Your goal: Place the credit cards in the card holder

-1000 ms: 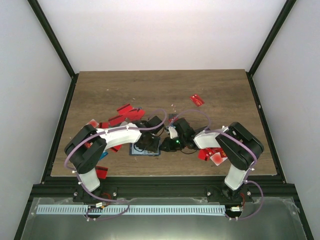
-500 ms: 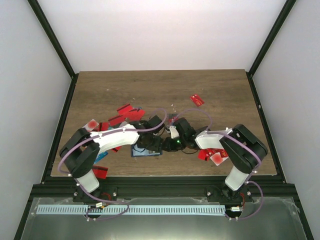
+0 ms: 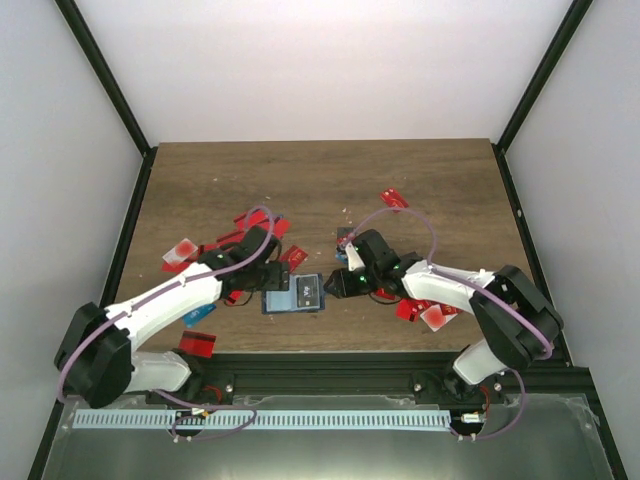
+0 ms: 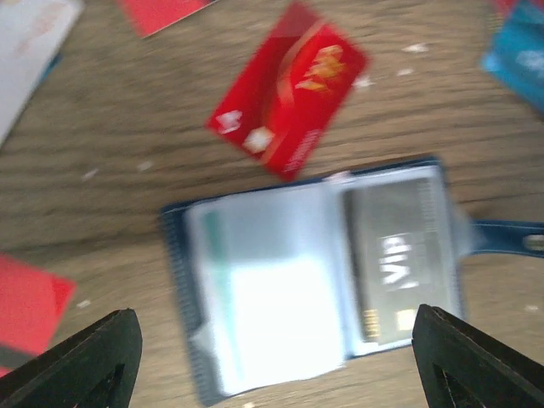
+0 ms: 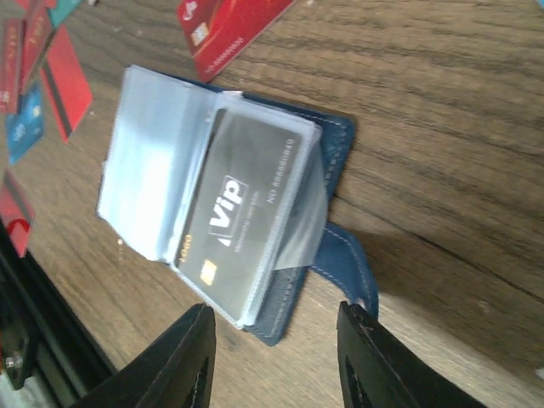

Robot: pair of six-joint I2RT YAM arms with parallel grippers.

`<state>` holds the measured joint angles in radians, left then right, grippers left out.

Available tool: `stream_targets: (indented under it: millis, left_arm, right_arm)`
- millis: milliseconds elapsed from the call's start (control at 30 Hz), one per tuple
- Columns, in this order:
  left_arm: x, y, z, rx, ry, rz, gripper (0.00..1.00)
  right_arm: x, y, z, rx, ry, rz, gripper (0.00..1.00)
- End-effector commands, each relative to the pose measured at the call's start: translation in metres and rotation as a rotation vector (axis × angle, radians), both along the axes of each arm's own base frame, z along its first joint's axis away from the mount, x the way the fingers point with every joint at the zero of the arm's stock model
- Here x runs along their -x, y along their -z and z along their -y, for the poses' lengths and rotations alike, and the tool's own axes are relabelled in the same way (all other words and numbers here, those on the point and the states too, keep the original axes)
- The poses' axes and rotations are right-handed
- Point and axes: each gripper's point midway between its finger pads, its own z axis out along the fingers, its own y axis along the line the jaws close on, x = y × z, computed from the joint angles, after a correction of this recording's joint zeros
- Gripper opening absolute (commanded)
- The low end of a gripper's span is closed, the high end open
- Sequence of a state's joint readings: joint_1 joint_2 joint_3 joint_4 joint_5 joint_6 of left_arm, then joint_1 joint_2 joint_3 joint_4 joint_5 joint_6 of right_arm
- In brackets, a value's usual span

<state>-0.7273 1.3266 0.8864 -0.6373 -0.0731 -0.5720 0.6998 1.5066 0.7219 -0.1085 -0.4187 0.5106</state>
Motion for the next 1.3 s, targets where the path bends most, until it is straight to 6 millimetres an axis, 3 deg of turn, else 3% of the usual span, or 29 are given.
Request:
stream_targets:
  millis: [0,267,600,1067,1267]
  left_arm:
    - [0.001,0.009,-0.033,0.024,-0.097,0.015,0.89]
    - [0.003,0.024,-0.054,0.089,-0.193,0.005,0.89]
    - [0.013,0.055,-0.045,0.181,-0.176,-0.072,0.82]
    - [0.023,0.081,-0.037,0.207,-0.150,-0.154,0.73]
    - [0.026,0.082,-0.023,0.277,-0.108,-0.171,0.70]
  right_arm:
    - [-0.012,0.002,0.008,0.090,0.039,0.019,0.43]
    - [-0.015,0.002,0.018,0.136,0.077,0.030,0.51]
    - [-0.012,0.011,0.020,0.155,0.071,0.013,0.51]
    - [-0.015,0.024,-0.006,0.075,-0.001,-0.030,0.22]
    - [-0.014,0.031,-0.011,0.064,-0.016,-0.045,0.17]
